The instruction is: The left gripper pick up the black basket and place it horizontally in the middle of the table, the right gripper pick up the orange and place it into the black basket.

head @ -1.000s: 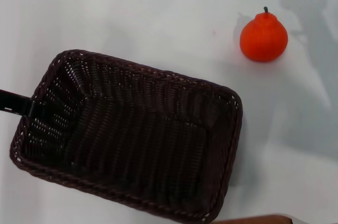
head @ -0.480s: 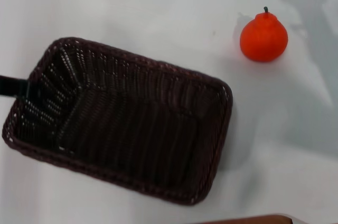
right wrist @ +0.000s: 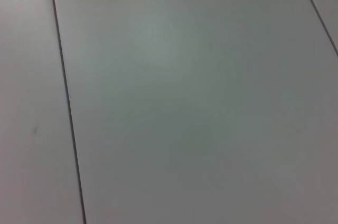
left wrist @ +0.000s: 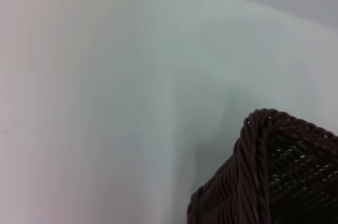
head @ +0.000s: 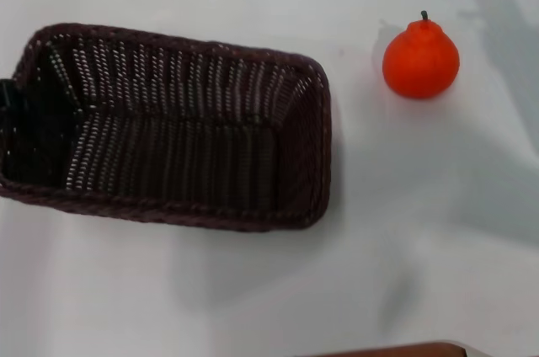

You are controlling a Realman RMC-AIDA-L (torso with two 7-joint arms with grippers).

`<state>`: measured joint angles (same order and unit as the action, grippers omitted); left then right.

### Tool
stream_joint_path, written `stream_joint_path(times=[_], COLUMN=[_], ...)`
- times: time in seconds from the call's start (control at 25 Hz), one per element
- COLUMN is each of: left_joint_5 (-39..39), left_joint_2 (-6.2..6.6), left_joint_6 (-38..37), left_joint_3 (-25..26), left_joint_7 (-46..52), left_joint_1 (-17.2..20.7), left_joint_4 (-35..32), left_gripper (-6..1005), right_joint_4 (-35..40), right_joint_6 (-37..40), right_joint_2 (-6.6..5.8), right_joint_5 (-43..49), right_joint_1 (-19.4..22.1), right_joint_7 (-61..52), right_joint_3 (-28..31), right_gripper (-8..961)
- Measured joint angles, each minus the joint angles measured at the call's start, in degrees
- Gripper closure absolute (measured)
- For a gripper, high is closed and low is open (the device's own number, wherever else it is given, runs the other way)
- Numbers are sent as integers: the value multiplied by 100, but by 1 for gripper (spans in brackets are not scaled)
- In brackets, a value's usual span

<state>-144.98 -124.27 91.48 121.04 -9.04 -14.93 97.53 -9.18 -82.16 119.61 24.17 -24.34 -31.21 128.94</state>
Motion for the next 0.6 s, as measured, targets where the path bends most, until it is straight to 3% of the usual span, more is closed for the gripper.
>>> stream_joint_path(times=[0.24, 0.6], left_joint_5=[565, 1314], left_joint_2=[-22, -35], left_joint_6=[-395, -1407], left_joint_3=[-132, -844], left_joint_7=[418, 671], left_joint_1=[531, 1415], left_joint_4=[89, 41], left_gripper=[827, 798], right_joint_4=[-214, -302], right_joint_6=[254, 334], right_joint_2=[-10, -7], right_joint_5=[0, 2], right_joint_1=[-60, -109], right_joint_7=[0, 0], right_joint_3=[0, -29], right_gripper=[508, 508])
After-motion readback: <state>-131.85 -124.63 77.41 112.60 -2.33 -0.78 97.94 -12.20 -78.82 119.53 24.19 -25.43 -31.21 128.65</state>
